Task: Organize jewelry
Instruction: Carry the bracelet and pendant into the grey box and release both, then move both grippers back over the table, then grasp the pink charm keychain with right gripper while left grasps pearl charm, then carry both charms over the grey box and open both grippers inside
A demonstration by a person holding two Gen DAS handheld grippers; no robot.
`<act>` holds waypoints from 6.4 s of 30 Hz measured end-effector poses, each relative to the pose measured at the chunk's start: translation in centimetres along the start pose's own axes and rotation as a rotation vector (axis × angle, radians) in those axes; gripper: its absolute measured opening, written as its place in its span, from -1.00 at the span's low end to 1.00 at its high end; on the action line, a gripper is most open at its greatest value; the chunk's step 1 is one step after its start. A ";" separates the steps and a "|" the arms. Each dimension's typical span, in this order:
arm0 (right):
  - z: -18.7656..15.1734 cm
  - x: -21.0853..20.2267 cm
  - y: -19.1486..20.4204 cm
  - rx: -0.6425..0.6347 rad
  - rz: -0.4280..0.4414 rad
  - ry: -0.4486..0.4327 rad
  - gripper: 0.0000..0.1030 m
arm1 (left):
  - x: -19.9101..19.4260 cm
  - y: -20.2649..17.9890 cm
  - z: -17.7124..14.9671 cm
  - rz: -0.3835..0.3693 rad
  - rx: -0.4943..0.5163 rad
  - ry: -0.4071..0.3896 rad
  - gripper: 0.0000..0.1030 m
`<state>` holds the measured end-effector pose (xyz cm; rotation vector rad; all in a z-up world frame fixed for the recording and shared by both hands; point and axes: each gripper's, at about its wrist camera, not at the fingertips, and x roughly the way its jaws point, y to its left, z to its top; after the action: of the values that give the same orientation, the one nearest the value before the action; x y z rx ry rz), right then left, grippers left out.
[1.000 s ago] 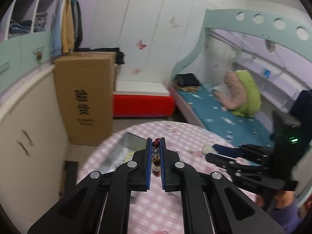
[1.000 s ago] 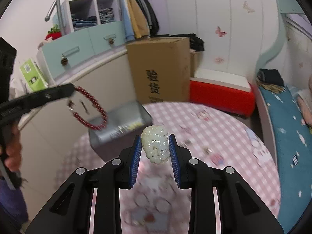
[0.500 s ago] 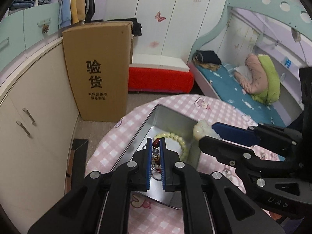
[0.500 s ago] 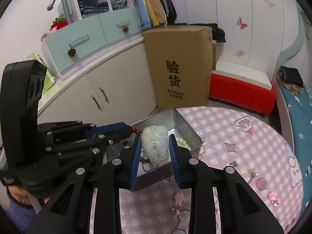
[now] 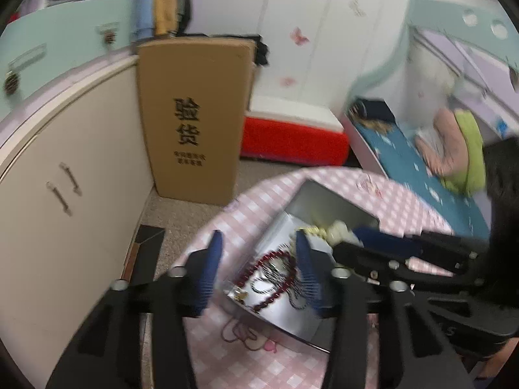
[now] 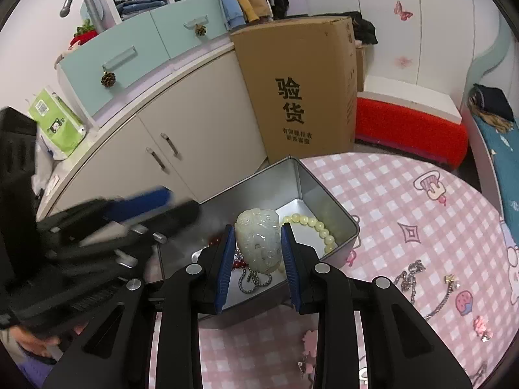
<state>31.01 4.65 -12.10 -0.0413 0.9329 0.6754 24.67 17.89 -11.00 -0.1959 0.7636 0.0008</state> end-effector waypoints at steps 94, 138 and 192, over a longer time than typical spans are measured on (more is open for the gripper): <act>-25.1 -17.0 -14.0 0.205 -0.346 -0.103 -0.58 | -2.0 -14.3 -16.6 -0.141 0.127 0.193 0.75; -24.5 -18.2 -10.4 0.154 -0.336 -0.135 -0.52 | -4.4 -14.6 -15.1 -0.281 0.201 0.130 -0.83; -0.3 1.3 -0.2 0.015 0.063 0.007 -0.49 | -0.8 -0.1 -0.1 -0.129 -0.048 0.046 0.05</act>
<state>31.40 5.02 -13.31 -0.0002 0.9488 0.7270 24.05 17.83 -10.50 -0.2917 0.7964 -0.1076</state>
